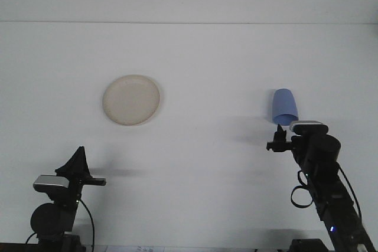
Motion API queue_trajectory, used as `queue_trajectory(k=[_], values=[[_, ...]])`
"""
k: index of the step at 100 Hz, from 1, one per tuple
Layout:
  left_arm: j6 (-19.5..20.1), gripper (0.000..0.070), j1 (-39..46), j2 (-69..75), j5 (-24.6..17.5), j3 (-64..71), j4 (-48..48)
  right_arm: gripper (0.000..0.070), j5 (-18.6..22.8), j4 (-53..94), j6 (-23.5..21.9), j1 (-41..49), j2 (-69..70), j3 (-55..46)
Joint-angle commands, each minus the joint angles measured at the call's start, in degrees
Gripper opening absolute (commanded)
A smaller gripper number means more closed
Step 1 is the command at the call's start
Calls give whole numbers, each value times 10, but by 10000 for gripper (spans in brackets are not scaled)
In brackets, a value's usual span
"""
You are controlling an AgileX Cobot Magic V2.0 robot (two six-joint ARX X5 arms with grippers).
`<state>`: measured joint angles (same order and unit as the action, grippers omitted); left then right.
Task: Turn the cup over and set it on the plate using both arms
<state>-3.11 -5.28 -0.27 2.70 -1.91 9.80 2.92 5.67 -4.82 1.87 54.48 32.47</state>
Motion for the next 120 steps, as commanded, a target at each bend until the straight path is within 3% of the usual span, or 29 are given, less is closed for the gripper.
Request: queue_trajectory(k=[1, 23, 58, 70, 84, 91, 105, 120], values=[[-4, 12, 0, 0, -1, 11, 6, 476, -1, -44, -15, 9, 24, -14], [-4, 12, 0, 0, -1, 11, 6, 476, -31, -200, -27, 52, 122, -54], [-4, 12, 0, 0, -1, 11, 6, 453, -43, -372, -27, 48, 287, -54], [-4, 12, 0, 0, -1, 11, 6, 382, -47, -414, -27, 41, 329, -46], [-4, 12, 0, 0, -1, 11, 6, 369, -40, -428, -27, 22, 372, -17], [-4, 12, 0, 0, -1, 11, 6, 283, -33, -430, -27, 12, 391, 0], [-4, 12, 0, 0, -1, 11, 6, 9, 0, -431, -26, -5, 409, 26], [-4, 12, 0, 0, -1, 11, 6, 0, 5, -426, -26, -8, 404, 33]])
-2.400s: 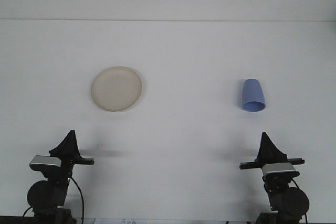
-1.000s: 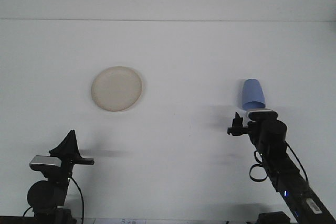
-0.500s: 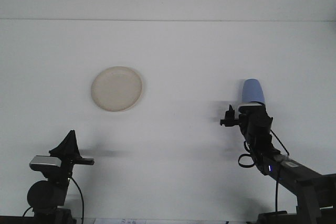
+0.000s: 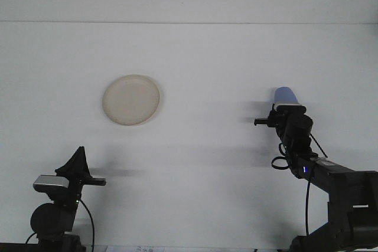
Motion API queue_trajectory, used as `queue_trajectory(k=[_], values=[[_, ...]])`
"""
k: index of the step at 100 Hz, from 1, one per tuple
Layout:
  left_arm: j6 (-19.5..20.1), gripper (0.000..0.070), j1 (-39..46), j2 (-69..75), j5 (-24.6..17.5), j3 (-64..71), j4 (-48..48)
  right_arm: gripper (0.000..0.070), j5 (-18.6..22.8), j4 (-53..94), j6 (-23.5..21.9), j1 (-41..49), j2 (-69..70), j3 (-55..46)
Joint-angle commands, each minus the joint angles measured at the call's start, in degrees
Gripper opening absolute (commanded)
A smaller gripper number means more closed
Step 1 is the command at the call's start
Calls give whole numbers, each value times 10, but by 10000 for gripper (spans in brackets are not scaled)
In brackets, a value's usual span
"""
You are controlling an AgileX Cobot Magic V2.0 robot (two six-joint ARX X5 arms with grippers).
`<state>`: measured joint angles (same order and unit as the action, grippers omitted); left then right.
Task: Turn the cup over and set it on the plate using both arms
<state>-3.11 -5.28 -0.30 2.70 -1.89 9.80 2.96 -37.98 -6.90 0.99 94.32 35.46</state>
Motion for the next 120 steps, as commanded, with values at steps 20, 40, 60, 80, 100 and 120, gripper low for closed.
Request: queue_trajectory(k=[20, 40, 60, 80, 100, 120], values=[[-4, 12, 0, 0, -1, 11, 6, 0, 7, 155, 0, 39, -78, 7], [-4, 12, 0, 0, -1, 11, 6, 0, 44, 516, 40, 138, -212, 117], [-4, 12, 0, 0, -1, 11, 6, 0, 45, 847, 88, 256, -234, 325], [-4, 12, 0, 0, -1, 11, 6, 0, 46, 1063, 101, 364, -186, 473], [-4, 12, 0, 0, -1, 11, 6, 0, 46, 1143, 100, 463, -112, 495], [-4, 12, 0, 0, -1, 11, 6, 0, 45, 1147, 99, 526, -38, 495]])
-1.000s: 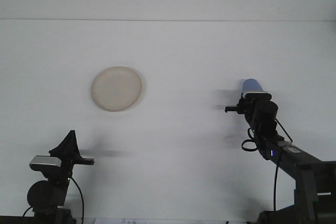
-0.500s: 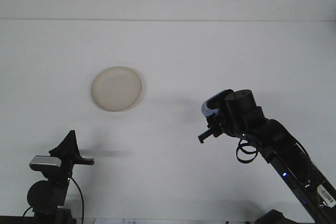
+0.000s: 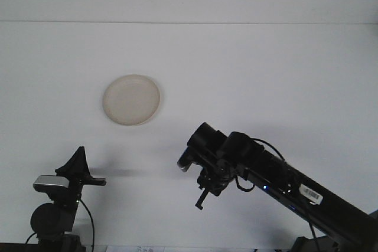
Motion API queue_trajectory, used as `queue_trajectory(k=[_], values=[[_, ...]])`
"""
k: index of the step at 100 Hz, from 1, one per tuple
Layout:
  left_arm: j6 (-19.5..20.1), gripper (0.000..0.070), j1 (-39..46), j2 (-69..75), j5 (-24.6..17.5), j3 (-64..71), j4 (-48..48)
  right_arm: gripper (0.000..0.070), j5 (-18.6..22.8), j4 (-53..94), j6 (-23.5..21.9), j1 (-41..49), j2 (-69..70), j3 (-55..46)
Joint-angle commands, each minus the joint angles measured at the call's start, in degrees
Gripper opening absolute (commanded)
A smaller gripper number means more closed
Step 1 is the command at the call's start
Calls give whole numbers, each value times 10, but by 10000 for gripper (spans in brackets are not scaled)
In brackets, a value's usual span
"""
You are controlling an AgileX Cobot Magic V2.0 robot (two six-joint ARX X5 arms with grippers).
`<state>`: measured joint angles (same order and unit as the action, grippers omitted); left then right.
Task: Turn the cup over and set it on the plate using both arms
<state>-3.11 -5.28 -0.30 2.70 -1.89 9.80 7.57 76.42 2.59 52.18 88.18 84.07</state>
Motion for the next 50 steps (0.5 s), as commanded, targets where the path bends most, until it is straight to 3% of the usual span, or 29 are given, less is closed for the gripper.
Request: queue_trajectory(k=[1, 50], values=[[-4, 12, 0, 0, -1, 11, 6, 0, -1, 3, 4, 16, 26, 9], [-4, 12, 0, 0, -1, 11, 6, 0, -1, -38, 2, 26, 134, 9]])
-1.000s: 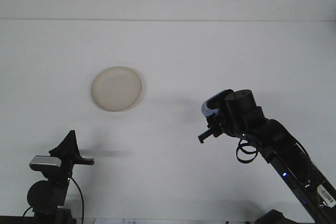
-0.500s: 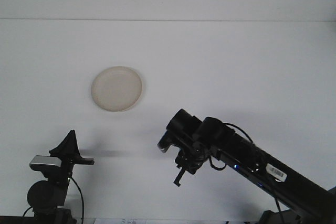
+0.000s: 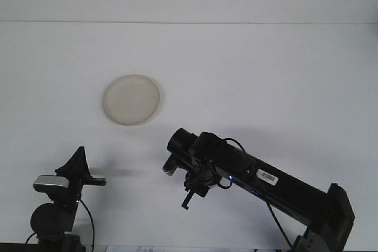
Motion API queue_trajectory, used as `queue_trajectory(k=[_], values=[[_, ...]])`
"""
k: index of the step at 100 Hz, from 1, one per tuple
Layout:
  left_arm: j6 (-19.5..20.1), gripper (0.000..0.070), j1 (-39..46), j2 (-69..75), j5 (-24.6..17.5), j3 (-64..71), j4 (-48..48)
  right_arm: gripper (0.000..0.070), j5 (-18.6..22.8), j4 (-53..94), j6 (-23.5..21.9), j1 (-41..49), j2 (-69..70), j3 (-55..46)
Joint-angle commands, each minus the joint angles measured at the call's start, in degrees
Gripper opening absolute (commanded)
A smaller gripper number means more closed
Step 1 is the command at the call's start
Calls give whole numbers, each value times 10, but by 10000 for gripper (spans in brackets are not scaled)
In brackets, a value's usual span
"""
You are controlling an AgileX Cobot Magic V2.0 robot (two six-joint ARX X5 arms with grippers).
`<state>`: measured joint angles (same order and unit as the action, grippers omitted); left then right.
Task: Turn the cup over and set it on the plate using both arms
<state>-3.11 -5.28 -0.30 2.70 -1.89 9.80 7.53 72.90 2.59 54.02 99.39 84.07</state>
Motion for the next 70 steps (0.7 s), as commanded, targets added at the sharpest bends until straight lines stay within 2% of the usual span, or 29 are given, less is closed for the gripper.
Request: queue_trajectory(k=[1, 19, 23, 27, 37, 43, 70], values=[[-4, 12, 0, 0, -1, 11, 6, 0, 0, -3, 3, 7, 23, 9], [-4, 12, 0, 0, -1, 11, 6, 0, 0, -10, 3, 8, 32, 9], [-4, 12, 0, 0, -1, 11, 6, 19, 1, -13, 2, 9, 32, 9], [-4, 12, 0, 0, -1, 11, 6, 71, 3, -13, 2, 9, 32, 9], [-4, 12, 0, 0, -1, 11, 6, 281, 4, -11, 2, 9, 32, 9], [-4, 12, 0, 0, -1, 11, 6, 341, 4, -7, 3, 9, 32, 10], [-4, 12, 0, 0, -1, 11, 6, 345, 1, 37, 9, 9, 32, 51]])
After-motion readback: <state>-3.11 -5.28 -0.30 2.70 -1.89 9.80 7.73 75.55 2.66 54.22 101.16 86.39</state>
